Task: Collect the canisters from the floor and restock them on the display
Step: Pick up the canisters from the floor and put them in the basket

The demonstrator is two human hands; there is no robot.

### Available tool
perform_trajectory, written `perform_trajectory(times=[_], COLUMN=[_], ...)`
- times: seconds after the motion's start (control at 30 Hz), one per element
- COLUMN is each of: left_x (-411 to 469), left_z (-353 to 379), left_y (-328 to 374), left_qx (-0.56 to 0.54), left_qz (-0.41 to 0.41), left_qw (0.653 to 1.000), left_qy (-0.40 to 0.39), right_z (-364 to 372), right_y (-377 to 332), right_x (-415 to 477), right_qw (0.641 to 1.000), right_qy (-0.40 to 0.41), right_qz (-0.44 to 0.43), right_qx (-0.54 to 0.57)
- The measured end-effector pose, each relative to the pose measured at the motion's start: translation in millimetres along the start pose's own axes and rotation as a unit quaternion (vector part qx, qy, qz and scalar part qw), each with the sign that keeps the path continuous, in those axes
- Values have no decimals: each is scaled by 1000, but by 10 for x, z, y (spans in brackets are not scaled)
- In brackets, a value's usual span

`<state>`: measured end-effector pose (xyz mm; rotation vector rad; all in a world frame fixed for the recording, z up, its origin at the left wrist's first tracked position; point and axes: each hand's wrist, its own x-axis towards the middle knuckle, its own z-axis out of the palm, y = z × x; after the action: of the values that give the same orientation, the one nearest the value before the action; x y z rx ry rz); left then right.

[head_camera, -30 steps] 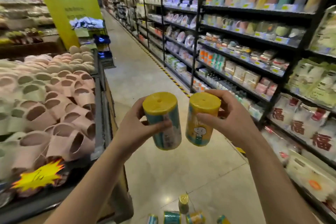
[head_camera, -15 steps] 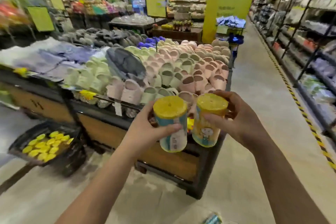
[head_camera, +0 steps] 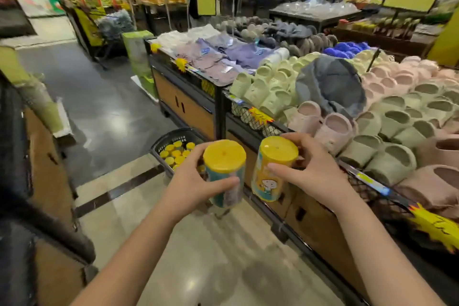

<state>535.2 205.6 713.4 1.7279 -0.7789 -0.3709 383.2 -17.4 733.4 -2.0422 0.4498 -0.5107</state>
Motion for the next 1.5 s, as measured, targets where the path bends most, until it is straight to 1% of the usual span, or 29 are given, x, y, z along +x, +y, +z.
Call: perform_trajectory(times=[0.17, 0.3, 0.47, 0.6, 0.73, 0.83, 0.93, 1.13, 1.33, 1.43, 1.5], left_x=[448, 943, 1758, 2349, 2797, 3130, 3430, 3955, 4300, 4391, 4435], left_z=[-625, -970, -1236, -1408, -1562, -1716, -1856, -1942, -1727, -1509, -1311], left_y=[-473, -811, -1200, -1537, -1813, -2083, -2414, -3246, -4155, -4671, -5054], left_qx=[3, -6, 18, 39, 38, 39, 29, 51, 50, 51, 73], left_qz=[-38, -63, -92, -117, -130, -148, -177, -211, -269, -291, -301], left_qw=[996, 990, 982, 973, 966, 966, 969, 970, 958, 952, 948], left_qy=[81, 124, 162, 193, 221, 207, 170, 112, 83, 78, 71], right_z=[672, 1098, 1494, 1751, 2029, 2273, 2534, 3096, 3570, 3789, 3934], right_y=[1, 106, 335, 473, 550, 646, 806, 1345, 2132, 2605, 2989], right_x=[915, 1727, 2858, 3639, 4224, 4590, 4890, 5425, 5795, 5893, 5936], right_qw=[998, 991, 983, 975, 967, 962, 960, 957, 951, 946, 945], right_qy=[-60, -118, -163, -198, -233, -251, -261, -262, -277, -292, -294], right_qz=[-19, -46, -77, -83, -74, -60, -42, 1, 44, 47, 42], right_qx=[-24, -35, -46, -65, -72, -84, -97, -127, -133, -129, -137])
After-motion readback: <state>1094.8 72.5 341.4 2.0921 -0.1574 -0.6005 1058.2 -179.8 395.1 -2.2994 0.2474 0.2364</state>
